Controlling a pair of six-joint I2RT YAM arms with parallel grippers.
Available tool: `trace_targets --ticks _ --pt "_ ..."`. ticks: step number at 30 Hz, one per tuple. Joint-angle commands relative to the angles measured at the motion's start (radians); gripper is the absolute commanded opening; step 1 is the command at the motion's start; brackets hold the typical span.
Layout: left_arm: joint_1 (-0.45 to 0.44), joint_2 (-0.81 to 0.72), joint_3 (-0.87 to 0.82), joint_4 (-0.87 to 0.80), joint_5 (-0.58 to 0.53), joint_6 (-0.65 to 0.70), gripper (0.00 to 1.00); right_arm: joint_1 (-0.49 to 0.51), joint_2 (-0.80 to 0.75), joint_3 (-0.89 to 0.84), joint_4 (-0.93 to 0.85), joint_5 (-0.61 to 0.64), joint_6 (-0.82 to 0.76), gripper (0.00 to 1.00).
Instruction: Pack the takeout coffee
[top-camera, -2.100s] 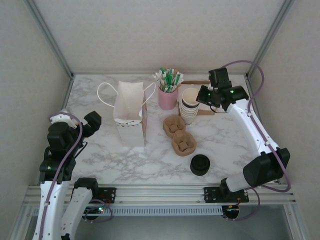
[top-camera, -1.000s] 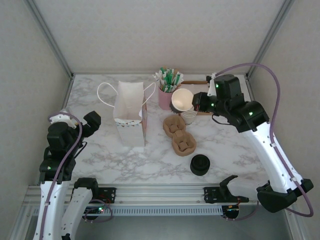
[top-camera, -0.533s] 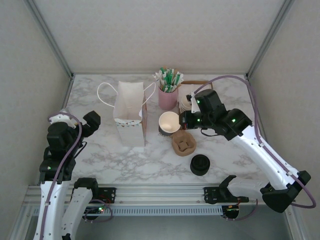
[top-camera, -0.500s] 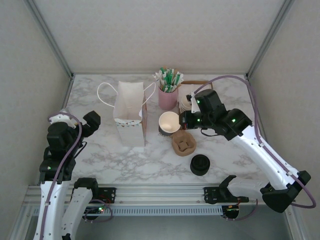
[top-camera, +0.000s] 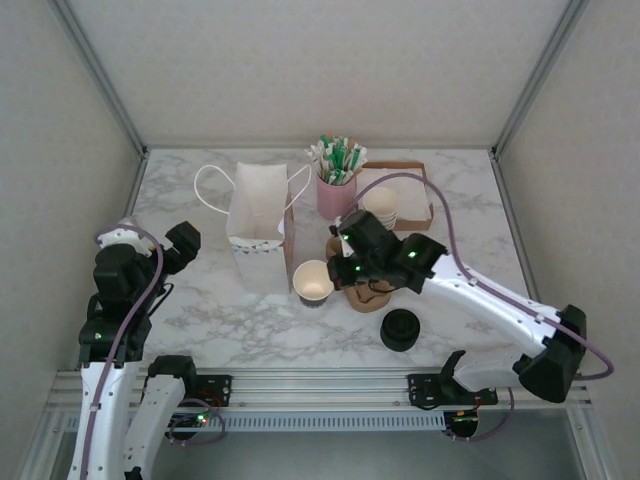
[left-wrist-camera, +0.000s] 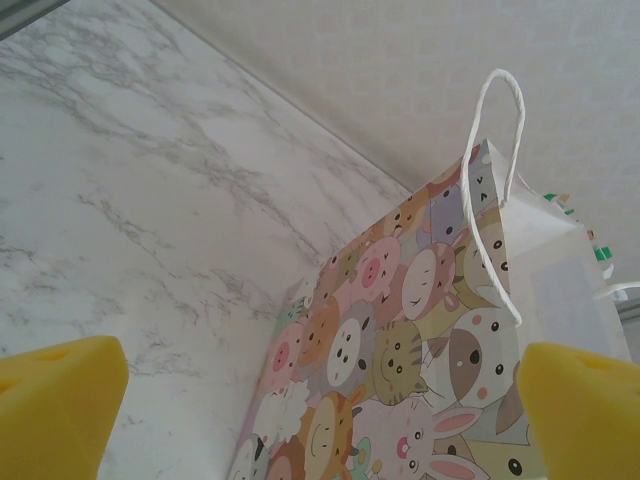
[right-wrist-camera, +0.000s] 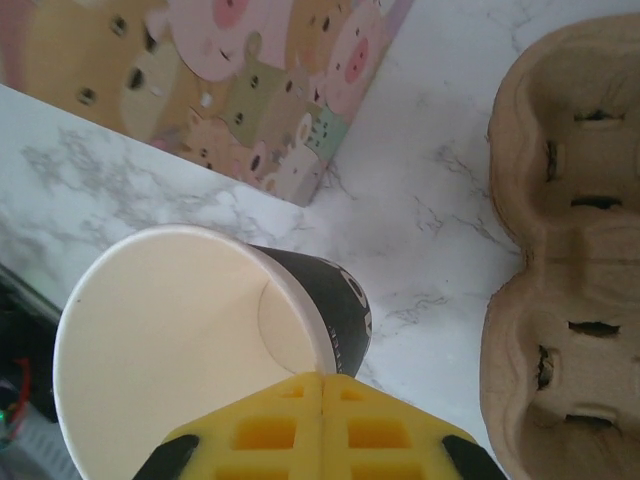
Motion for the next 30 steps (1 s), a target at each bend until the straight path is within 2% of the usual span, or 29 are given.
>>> trace_targets --ticks 1,8,21,30 --pt "0.012 -0.009 -0.006 0.004 0.003 -0.009 1.0 0.024 0.031 -0.042 0.09 0.057 0.037 0.0" --pt "0.011 -0.016 -0.007 0.005 0.006 -0.009 1.0 0.033 0.081 -0.115 0.157 0.124 0.137 0.0" --pt "0.011 -0.017 -0.007 0.006 0.008 -0.009 1.0 0.036 0.1 -0.179 0.216 0.16 0.19 0.01" --pt "0.011 -0.018 -0.009 0.008 0.009 -0.007 1.0 0.038 0.09 -0.151 0.186 0.163 0.182 0.2"
